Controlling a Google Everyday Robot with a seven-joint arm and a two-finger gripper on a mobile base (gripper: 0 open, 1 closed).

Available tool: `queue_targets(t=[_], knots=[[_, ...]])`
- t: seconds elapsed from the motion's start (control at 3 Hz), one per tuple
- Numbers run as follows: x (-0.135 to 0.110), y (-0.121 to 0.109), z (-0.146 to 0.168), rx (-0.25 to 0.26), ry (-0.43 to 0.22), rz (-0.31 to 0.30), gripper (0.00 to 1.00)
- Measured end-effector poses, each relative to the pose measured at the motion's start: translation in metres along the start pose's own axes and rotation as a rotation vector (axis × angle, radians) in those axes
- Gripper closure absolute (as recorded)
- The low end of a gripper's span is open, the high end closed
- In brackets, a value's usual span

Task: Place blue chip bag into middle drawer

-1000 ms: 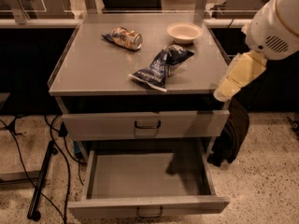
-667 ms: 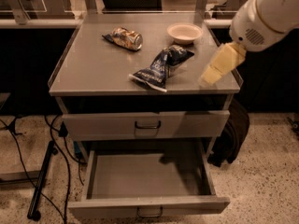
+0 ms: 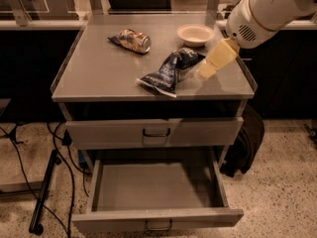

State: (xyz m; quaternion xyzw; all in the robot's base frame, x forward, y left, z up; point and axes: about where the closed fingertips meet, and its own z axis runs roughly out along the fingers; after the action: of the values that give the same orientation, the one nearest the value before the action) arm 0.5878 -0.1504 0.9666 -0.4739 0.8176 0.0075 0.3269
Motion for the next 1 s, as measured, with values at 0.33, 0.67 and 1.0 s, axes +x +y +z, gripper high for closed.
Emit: queue_targets(t=[0.33,0.67,1.0], knots=[[0.007,0.002,0.005,0.011,0.014,0.010,0.00],[0.010,0.005,0.020,0.009,0.003,0.039,0.00],[0.000,0.006,0.043,-0.008,-0.028,0.050,0.00]])
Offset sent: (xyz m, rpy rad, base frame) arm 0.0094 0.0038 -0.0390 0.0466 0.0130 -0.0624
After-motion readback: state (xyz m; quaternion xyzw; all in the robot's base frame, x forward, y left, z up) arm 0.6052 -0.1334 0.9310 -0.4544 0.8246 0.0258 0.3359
